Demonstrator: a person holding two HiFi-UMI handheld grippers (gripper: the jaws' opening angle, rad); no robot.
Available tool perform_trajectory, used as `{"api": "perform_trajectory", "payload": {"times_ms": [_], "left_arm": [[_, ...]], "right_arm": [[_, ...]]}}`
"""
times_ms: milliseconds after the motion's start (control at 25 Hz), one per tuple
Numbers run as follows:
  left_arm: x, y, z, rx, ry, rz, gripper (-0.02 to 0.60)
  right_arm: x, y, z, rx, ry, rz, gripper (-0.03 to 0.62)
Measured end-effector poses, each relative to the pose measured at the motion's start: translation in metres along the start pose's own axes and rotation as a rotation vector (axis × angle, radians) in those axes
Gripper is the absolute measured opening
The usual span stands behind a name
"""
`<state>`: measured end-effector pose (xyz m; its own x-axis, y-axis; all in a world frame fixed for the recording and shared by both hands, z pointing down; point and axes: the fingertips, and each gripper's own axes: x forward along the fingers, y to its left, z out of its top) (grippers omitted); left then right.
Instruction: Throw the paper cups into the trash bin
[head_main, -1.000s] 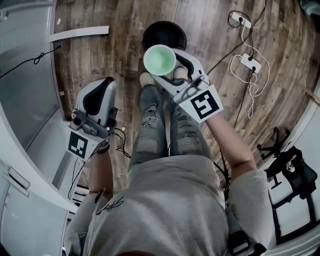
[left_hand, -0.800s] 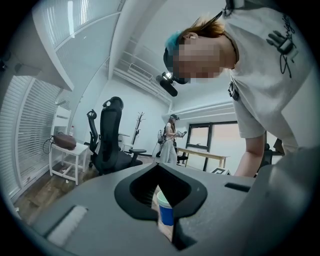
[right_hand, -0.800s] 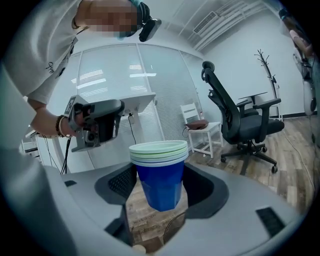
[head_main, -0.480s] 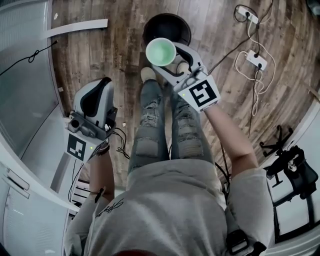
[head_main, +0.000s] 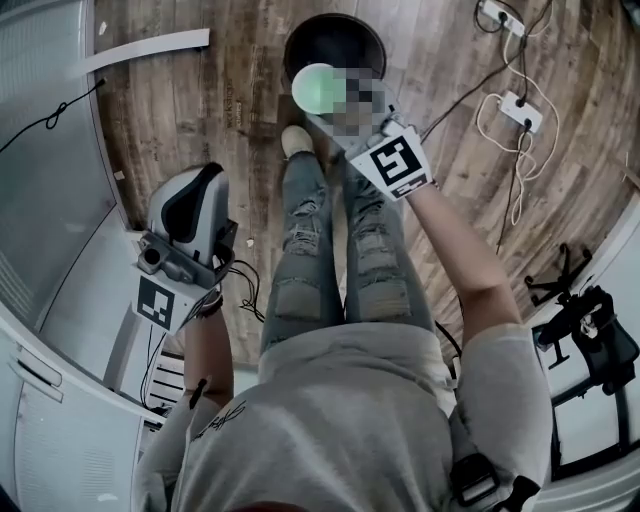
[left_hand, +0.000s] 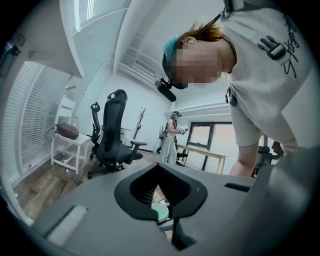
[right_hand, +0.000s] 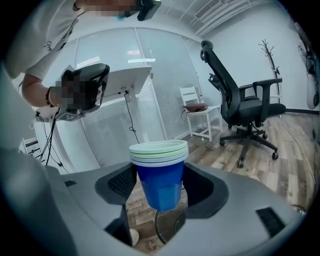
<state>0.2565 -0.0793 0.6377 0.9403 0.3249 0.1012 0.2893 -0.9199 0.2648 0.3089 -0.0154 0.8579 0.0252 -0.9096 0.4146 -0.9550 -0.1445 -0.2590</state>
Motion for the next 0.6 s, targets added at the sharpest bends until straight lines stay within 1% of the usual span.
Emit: {"api": "perform_trajectory", "payload": {"times_ms": [280, 600], "left_arm": [[-0.002, 0.008, -0.008, -0.008, 0.010, 0.019, -0.006], [-0.010, 0.015, -0.025, -0.037, 0.021, 0.038, -0.006]], "right_arm": [[0.018, -0.012, -0.036, -0.002, 0.052, -0.009, 0.295], [0.040, -0.028, -0.082, -0.010, 0.151, -0.035, 0.295]]}}
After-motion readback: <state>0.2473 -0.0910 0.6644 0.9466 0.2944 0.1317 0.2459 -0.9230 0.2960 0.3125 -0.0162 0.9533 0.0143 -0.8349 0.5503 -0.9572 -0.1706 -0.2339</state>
